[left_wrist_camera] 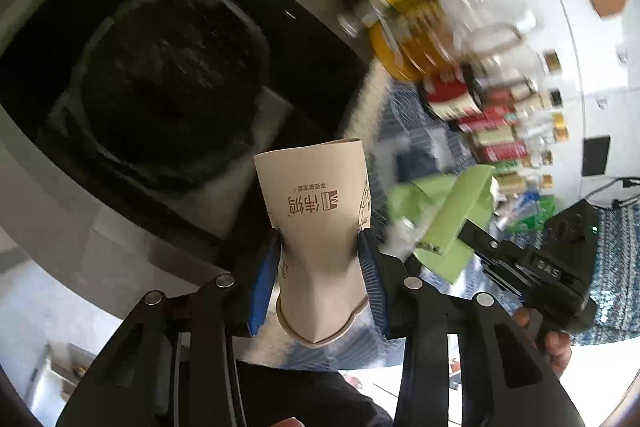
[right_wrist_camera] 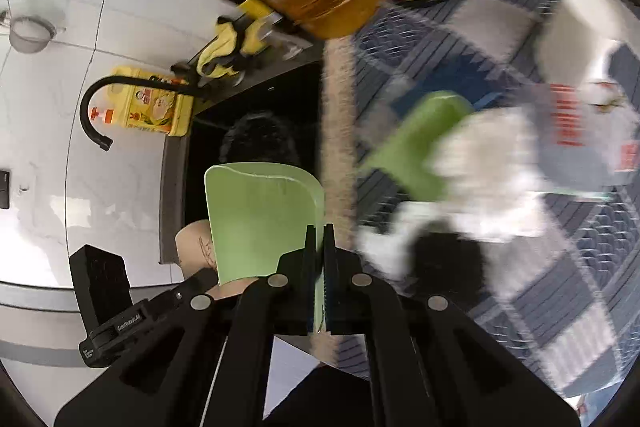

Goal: Collect trash
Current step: 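Carry the paper cup with the left gripper while the right gripper holds a green lid, then open both grippers over the trash bag, dropping cup and green lid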

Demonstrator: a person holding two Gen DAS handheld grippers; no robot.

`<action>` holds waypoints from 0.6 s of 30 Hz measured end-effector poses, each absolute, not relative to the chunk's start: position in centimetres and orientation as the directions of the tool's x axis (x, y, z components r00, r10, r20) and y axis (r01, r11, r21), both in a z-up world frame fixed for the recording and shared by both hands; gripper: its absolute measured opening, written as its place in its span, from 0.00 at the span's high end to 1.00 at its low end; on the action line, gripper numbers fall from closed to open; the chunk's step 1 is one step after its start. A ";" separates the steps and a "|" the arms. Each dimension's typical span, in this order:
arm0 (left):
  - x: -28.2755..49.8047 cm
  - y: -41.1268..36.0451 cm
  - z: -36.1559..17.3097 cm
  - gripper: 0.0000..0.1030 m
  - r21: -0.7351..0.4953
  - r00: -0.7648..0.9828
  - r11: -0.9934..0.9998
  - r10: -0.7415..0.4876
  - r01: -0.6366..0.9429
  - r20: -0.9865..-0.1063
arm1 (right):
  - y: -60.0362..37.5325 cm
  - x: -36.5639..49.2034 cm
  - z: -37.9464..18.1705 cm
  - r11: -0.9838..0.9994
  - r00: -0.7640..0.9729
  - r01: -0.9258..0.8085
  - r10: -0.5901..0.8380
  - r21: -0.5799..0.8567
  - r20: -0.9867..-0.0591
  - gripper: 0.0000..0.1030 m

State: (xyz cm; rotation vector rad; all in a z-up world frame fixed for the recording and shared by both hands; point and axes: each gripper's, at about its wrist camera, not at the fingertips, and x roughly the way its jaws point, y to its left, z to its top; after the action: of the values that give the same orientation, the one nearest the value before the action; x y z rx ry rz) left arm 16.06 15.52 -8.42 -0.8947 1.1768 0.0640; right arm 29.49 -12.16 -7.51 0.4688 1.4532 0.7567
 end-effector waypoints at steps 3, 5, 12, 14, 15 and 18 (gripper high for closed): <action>15.9 19.3 -9.0 0.63 -0.568 0.420 0.656 -0.391 -0.497 -0.819 | -8.2 29.1 -7.5 0.685 -0.064 -0.177 0.708 0.707 -0.703 0.96; 15.9 21.8 -9.3 0.63 -0.570 0.421 0.644 -0.391 -0.510 -0.818 | -6.0 28.9 -7.5 0.686 -0.069 -0.182 0.706 0.704 -0.705 0.96; 16.5 28.1 -10.0 0.63 -0.565 0.422 0.626 -0.381 -0.537 -0.823 | 1.6 29.6 -8.8 0.690 -0.111 -0.176 0.695 0.702 -0.711 0.96; 16.6 29.4 -10.6 0.63 -0.567 0.419 0.616 -0.385 -0.546 -0.822 | 3.1 30.0 -9.2 0.697 -0.121 -0.176 0.686 0.695 -0.718 0.96; 16.8 30.1 -10.9 0.63 -0.566 0.415 0.612 -0.387 -0.552 -0.823 | 3.9 30.2 -9.5 0.699 -0.130 -0.171 0.682 0.694 -0.720 0.96; 17.3 31.5 -11.8 0.62 -0.558 0.396 0.609 -0.394 -0.563 -0.829 | 5.9 30.8 -10.2 0.708 -0.143 -0.166 0.671 0.686 -0.728 0.96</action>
State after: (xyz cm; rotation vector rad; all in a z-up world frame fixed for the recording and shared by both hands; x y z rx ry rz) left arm 17.31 31.48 -11.75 -0.9713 1.2114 0.1316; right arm 30.76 5.91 -10.23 0.4268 1.5555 0.7641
